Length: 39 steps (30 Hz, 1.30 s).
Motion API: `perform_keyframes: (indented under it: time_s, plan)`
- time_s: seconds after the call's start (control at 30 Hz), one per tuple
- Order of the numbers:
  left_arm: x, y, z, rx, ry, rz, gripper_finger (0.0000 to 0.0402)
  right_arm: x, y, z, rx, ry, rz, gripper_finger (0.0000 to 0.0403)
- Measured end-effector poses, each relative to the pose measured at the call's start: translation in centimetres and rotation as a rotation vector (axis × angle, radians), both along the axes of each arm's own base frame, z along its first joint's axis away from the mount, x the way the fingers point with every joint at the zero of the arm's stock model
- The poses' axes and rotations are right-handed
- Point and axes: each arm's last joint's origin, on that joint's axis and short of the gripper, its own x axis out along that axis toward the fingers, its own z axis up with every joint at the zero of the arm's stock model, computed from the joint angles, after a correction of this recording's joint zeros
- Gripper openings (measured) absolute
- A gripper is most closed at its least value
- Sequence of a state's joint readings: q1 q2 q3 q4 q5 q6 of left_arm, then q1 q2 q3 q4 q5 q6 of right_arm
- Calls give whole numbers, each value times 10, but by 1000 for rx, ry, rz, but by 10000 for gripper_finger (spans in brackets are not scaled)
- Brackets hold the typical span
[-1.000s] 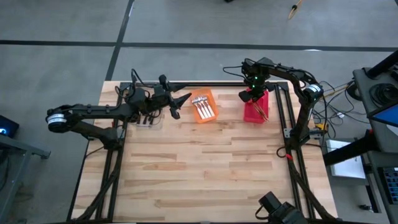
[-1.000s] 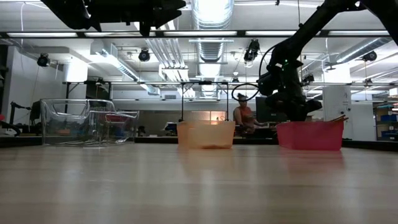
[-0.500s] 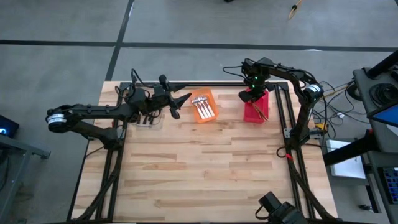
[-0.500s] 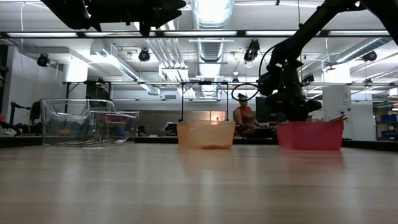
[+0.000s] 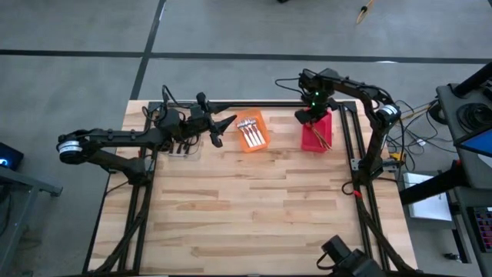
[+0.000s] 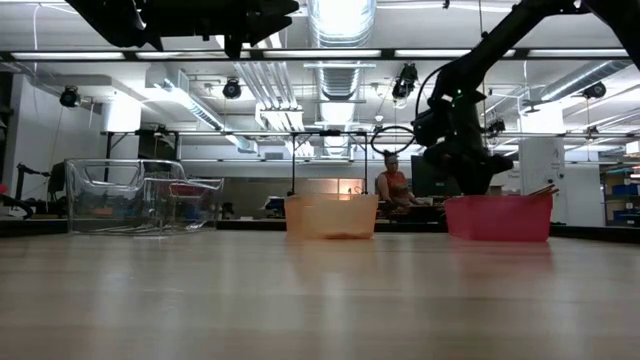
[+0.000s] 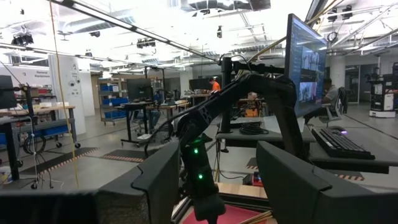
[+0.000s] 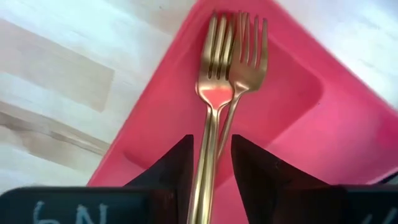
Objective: Sort silverware by color (type)
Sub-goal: Return to Home Position
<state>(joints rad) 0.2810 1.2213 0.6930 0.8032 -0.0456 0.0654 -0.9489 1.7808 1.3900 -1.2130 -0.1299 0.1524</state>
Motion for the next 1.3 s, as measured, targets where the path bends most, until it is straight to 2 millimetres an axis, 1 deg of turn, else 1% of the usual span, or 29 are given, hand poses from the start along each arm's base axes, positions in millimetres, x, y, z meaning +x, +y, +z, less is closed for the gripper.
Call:
perform_keyframes:
  time_s: [0.1, 0.23, 0.43, 0.57, 0.63, 0.73, 0.87, 0.97, 1.03, 1.17, 1.3]
  plan:
    - [0, 0, 0, 0, 0, 0, 193, 1, -1, 10, -18, -13, 17, 100]
    - [0, 0, -1, -3, 10, 0, 193, 1, -1, 30, -78, -56, 30, 100]
    - [2, 1, -7, -40, 67, -4, 193, 4, 11, 67, -269, -191, 125, 100]
    - [1, 0, -14, -65, 145, -4, 193, 9, 28, 98, -439, -311, 234, 100]
    - [-2, -1, -15, -77, 188, -4, 193, 12, 43, 110, -526, -383, 297, 98]
    - [-13, -4, -13, -97, 259, -3, 193, 15, 69, 122, -660, -500, 388, 93]
    - [-29, -9, -11, -97, 348, -4, 193, 11, 109, 124, -823, -673, 480, 85]
    - [-43, -16, -10, -78, 377, -14, 193, 5, 136, 117, -917, -799, 533, 79]
    - [-53, -21, -12, -66, 369, -23, 193, -2, 151, 111, -960, -865, 558, 76]
    - [-74, -28, -21, -76, 339, -37, 193, -15, 170, 97, -1006, -956, 568, 75]
    - [-94, -34, -30, -122, 279, -48, 193, -28, 180, 81, -1032, -1003, 549, 75]
